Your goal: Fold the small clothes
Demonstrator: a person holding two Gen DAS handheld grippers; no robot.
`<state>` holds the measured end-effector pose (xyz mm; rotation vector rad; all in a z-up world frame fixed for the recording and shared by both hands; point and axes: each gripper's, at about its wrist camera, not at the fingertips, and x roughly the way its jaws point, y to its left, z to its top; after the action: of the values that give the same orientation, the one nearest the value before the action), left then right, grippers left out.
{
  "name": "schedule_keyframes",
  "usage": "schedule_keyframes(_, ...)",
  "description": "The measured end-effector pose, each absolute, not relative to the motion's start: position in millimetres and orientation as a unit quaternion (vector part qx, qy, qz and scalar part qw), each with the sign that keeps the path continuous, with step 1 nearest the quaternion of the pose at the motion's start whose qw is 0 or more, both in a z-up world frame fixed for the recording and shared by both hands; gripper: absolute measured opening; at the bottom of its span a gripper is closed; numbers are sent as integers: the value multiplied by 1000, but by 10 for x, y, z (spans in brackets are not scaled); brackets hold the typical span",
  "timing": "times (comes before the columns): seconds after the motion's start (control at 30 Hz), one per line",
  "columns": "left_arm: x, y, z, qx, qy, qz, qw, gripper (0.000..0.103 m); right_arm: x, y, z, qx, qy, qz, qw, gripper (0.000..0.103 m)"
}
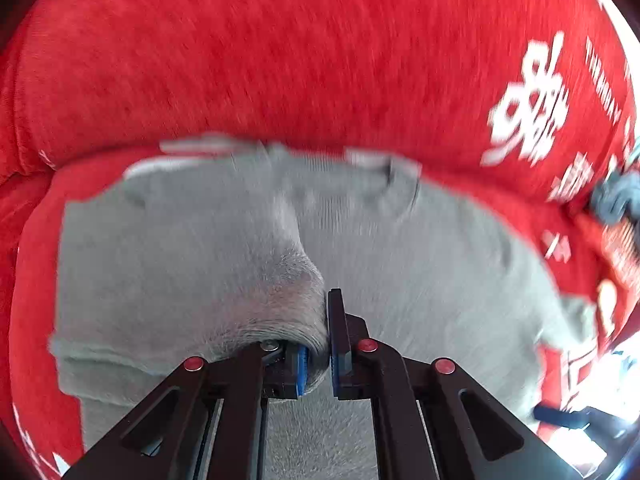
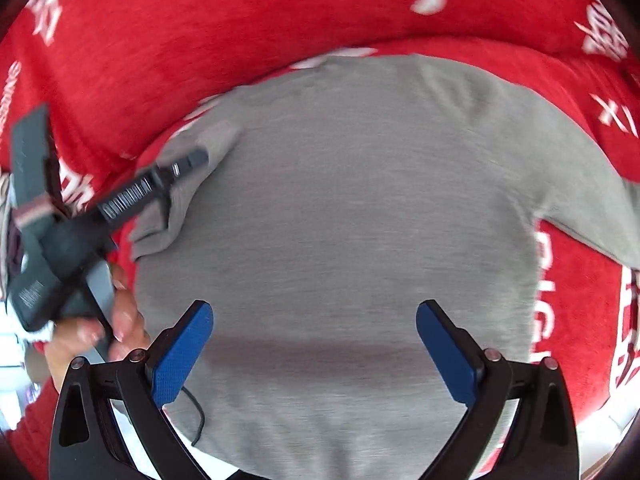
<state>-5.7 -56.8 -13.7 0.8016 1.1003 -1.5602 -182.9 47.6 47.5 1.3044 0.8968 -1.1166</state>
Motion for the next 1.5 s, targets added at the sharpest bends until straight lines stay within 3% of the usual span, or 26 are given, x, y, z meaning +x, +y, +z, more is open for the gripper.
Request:
schedule_keyframes(0.13,11,-445,-176,366,469,-628,502,8,-1972,411,439,550,394,-484,555,102)
schedule_keyframes(0.2,142,-339,-57,364,468,-626,507,39,-1927,366,479,532,407,-484,563,102)
schedule_keyframes(0.23,237,-268,37,358,462,-623,520,75,-1865,325,512,519,413,-482,572,102)
schedule_keyframes(0.27,373,-170,165,347,447,-619,545,86,-1781,280,546,505,421,-479,582,102)
schedule_keyframes(0.43,1048,116,363,353,421,-571,610,86,-1081,47,683,405,461,-442,654,102)
schedule_keyframes(0.57,1670,184,60,349,488,-498,627,86,-335,-56,633,315,500,-391,706,102)
schedule_keyframes(0.7,1821,173,-196,321,531,-480,620,86,285,-99,349,231,546,-348,727,99)
schedule_keyframes(0.87,1821,193,-209,313,538,-486,614,86,443,-109,30,183,600,-338,701,84)
schedule_keyframes(1.03,1935,88,-286,308,542,-484,614,87,386,-19,-51,134,626,-342,688,84)
schedule_keyframes(1.1,1934,28,-348,307,541,-478,620,93,475,-26,-135,104,632,-344,686,83)
schedule_keyframes(1.13,1922,13,-353,311,537,-477,622,93,510,-69,-139,111,625,-345,691,75)
schedule_keyframes(1.17,1912,0,-352,313,536,-477,623,93,515,-128,-129,126,617,-348,694,35)
schedule_keyframes(1.2,1908,-4,-349,315,535,-476,623,93,486,-224,-101,153,605,-364,691,7)
schedule_keyframes(1.33,1886,-23,-345,325,528,-479,622,93,-193,-522,341,348,426,-464,694,6)
schedule_keyframes(1.43,1871,-52,-339,334,519,-484,620,93,-1050,-533,377,493,296,-532,622,6)
schedule_keyframes(1.5,1868,-66,-341,337,517,-485,619,93,-1745,-418,89,625,188,-531,540,10)
